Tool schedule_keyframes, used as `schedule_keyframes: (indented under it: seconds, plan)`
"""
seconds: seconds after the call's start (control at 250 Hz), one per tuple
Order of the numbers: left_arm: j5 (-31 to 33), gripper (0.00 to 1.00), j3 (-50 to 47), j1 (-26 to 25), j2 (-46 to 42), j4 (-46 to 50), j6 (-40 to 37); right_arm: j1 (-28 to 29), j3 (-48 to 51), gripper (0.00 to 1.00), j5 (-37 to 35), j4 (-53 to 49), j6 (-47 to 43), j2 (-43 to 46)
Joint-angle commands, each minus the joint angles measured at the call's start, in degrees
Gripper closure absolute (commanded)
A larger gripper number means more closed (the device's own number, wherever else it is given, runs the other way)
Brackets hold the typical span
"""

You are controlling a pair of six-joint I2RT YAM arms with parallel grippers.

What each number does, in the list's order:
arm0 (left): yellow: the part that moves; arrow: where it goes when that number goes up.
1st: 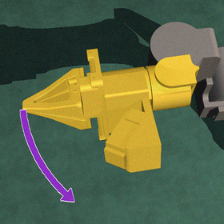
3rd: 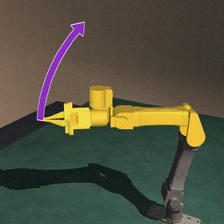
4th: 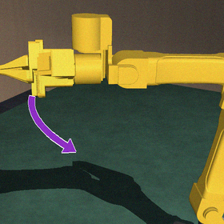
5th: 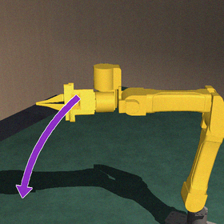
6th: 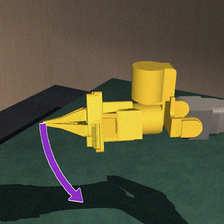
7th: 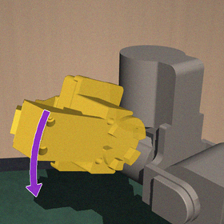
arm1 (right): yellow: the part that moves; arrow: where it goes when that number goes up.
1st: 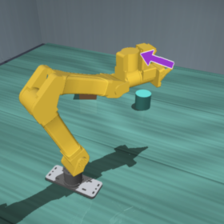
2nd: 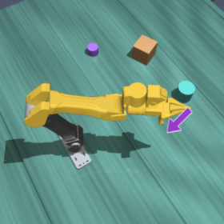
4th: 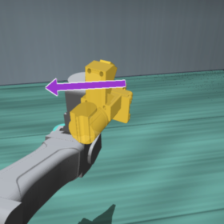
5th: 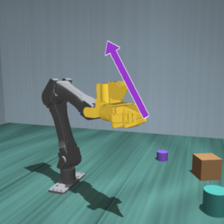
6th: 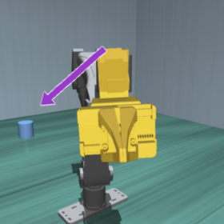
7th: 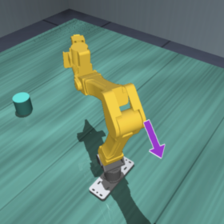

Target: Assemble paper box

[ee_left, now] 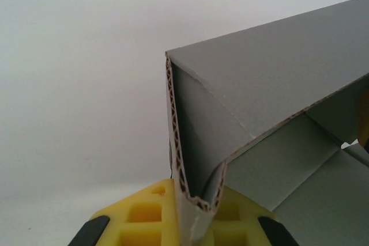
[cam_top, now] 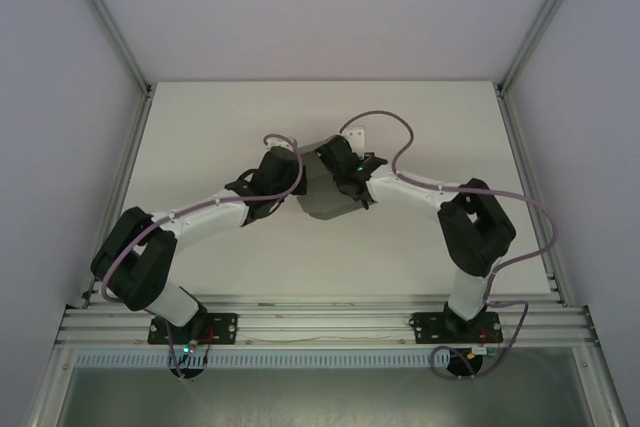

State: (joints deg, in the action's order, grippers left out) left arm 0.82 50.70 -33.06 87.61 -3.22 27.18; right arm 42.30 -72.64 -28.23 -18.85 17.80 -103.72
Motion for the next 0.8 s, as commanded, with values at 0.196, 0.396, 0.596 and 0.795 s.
schedule_keyframes:
  seconds: [0.196,0.396,0.596,0.795]
  plan:
    - [2.08,1.0,2.81,0.62,0.24,3.58,3.61,-3.52,0.68,0.96,-21.57,-8.25,3.73,-2.12]
    - [0.63,1.0,2.86,0.63,0.12,3.19,2.16,-5.75,15.44,0.84,5.21,18.86,-6.04,8.64]
    - [-2.3,1.0,1.44,0.5,-0.34,0.5,-0.46,-8.02,19.7,0.78,18.58,26.22,-9.92,12.6]
    - [-1.73,1.0,1.6,0.54,-0.31,1.17,-0.81,-10.11,19.8,0.68,23.71,25.8,-8.77,12.83]
